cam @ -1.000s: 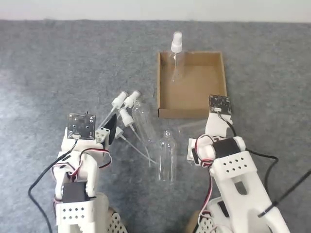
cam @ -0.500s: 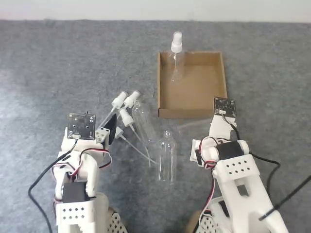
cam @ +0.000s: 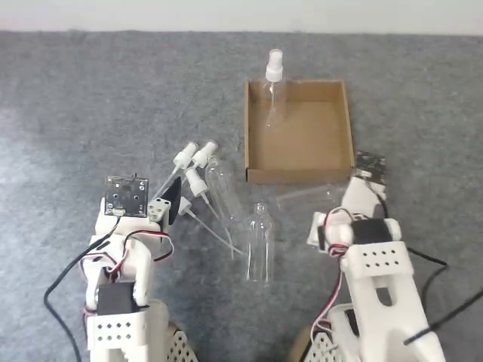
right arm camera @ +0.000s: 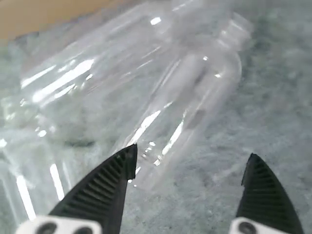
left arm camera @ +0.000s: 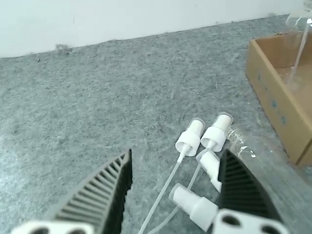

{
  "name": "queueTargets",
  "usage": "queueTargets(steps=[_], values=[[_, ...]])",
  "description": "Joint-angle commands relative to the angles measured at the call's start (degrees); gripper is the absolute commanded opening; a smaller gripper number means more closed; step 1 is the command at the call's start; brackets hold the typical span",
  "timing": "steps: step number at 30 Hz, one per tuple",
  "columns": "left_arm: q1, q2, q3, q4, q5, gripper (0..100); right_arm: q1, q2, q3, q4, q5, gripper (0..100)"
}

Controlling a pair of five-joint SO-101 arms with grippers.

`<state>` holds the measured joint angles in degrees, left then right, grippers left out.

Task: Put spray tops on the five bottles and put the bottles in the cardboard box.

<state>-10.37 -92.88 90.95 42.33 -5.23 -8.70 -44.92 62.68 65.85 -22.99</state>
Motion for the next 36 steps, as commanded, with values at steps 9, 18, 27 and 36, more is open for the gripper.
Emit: queueTargets(steps=[9,18,27,36], values=[[-0.35,0.0,-0.57,-1.76,-0.53,26,21.32,0.04,1.58,1.01,11.78,29.9],[-0.35,0.0,-0.57,-1.93,-0.53,26,35.56,-0.13,-7.91,8.92,18.02,29.9],[-0.35,0.0,-0.57,-1.93,-0.53,26,14.64,0.48,-30.24,23.16,1.23,30.0],[-0.35,0.0,-0.57,-1.93,-0.53,26,3.91,1.71,-30.33,19.74,-11.08,41.1]])
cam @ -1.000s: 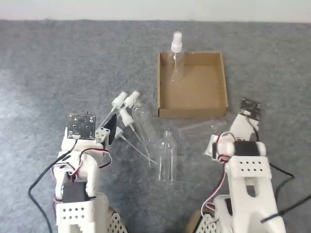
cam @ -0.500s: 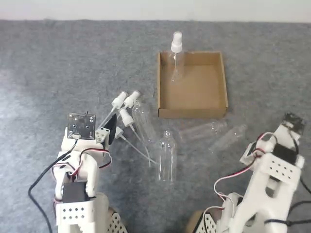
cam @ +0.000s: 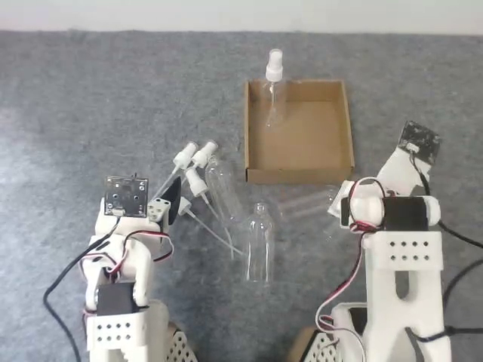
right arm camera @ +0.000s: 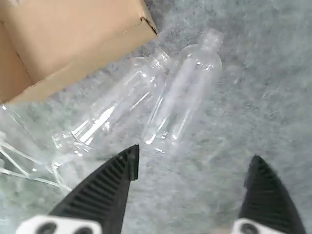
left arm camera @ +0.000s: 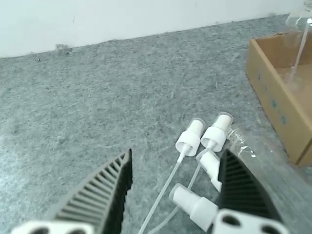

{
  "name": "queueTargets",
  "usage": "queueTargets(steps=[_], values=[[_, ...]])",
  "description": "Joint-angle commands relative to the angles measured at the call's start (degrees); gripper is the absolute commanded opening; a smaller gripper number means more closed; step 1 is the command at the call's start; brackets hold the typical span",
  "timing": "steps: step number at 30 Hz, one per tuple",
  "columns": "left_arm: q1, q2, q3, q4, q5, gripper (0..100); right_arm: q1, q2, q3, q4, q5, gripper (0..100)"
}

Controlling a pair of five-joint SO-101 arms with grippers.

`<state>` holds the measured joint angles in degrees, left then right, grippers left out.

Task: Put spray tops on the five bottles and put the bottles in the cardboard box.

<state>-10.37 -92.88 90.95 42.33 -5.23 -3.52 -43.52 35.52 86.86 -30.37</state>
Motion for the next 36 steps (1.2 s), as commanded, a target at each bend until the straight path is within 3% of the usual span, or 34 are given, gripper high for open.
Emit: queueTargets(steps=[1,4,13,24,29,36], values=[[-0.35,0.0,-0.57,-1.93,-0.53,26,-1.27,1.54,-3.16,-1.27,-3.87,45.0],[-0.35,0.0,-0.57,-1.93,-0.53,26,-1.36,7.34,-3.25,-2.59,-3.96,51.4],[-0.35,0.0,-0.57,-1.93,-0.53,26,2.24,21.93,-3.6,-15.25,-6.15,43.9],[-0.35,0.0,-0.57,-1.93,-0.53,26,4.09,34.15,-3.16,-19.56,-6.42,44.1],[-0.35,0.0,-0.57,-1.85,-0.53,26,8.92,38.73,-3.52,-21.32,-5.89,44.0],[-0.35,0.0,-0.57,-1.85,-0.53,26,18.68,38.9,-3.25,-16.22,9.93,43.8]])
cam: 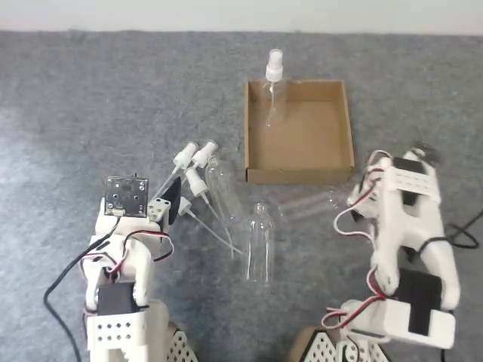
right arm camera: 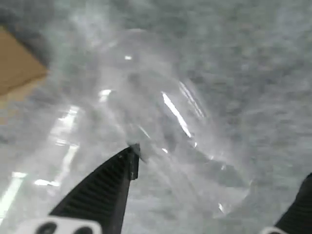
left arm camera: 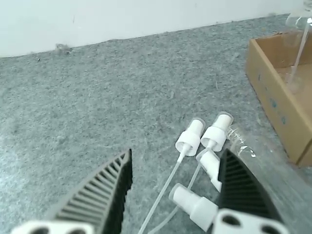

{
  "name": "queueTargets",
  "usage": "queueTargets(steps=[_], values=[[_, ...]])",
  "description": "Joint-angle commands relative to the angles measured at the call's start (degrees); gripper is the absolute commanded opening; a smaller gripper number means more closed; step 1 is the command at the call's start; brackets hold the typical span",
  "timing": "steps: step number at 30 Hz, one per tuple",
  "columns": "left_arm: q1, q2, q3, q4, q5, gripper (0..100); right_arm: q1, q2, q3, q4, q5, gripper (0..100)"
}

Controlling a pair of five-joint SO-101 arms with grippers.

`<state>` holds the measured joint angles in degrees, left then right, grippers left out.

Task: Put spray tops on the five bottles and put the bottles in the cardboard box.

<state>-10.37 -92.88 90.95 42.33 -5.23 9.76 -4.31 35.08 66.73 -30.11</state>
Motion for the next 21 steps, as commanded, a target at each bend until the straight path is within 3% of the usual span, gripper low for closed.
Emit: queueTargets(steps=[1,6,10,15,19,21], values=[[-0.35,0.0,-0.57,-1.85,-0.53,26,7.34,-0.22,-2.81,5.32,12.75,43.8],[-0.35,0.0,-0.57,-1.76,-0.53,26,18.33,0.22,-2.81,7.43,28.13,43.5],[-0.35,0.0,-0.57,-1.76,-0.53,26,24.48,-0.31,-2.99,7.34,40.18,36.0],[-0.26,0.0,-0.57,-1.76,-0.53,26,25.19,-0.48,-5.27,6.11,56.18,26.9],[-0.35,0.0,-0.57,-1.85,-0.53,26,24.92,-2.77,-10.2,8.92,72.0,26.0],[-0.35,0.0,-0.66,-1.93,-0.44,26,23.69,-5.32,-11.69,10.07,75.25,25.7]])
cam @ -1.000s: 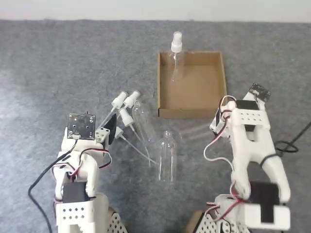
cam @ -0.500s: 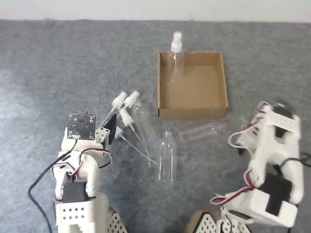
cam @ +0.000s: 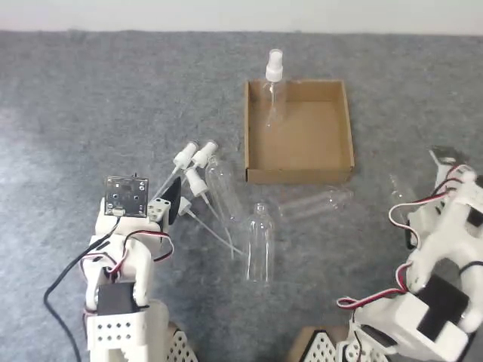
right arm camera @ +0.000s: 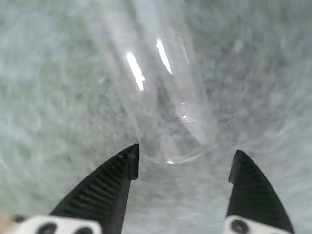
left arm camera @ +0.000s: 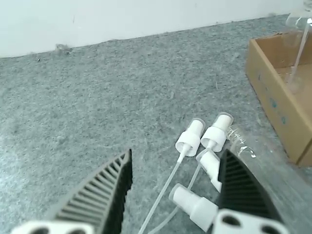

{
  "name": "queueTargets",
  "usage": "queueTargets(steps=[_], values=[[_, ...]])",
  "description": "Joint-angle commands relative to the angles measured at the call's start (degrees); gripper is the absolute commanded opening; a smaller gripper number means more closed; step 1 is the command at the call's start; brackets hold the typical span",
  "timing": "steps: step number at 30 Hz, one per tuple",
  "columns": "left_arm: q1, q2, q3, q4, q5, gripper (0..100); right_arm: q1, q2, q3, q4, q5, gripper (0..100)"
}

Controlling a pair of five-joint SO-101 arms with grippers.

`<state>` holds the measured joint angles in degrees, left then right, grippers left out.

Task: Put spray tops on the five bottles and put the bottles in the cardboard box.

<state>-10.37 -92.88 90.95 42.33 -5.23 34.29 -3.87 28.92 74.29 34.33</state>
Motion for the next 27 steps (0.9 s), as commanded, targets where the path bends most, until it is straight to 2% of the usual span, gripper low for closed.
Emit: queueTargets(steps=[1,5,11,15,17,24,27], values=[[-0.35,0.0,-0.84,-1.93,-0.44,26,-1.8,-6.9,-6.24,2.59,10.64,25.7],[0.0,0.09,-1.98,-1.23,-0.44,26,-6.99,-10.86,-9.23,5.67,10.46,25.7],[-0.26,0.44,-9.89,11.08,-2.64,26,-12.88,-10.77,-14.86,6.9,10.73,26.5],[0.0,0.53,-15.08,16.26,-2.37,26,-14.99,-3.74,-17.41,6.9,10.64,34.8],[0.09,0.53,-15.52,17.14,-0.79,26,-15.52,1.19,-20.13,7.25,10.46,36.7],[0.18,0.44,-10.86,17.14,-0.35,26,-15.96,17.36,-30.33,6.81,10.73,33.4],[0.09,0.0,-8.4,16.18,-0.44,26,-17.1,22.02,-30.86,6.81,10.64,28.8]])
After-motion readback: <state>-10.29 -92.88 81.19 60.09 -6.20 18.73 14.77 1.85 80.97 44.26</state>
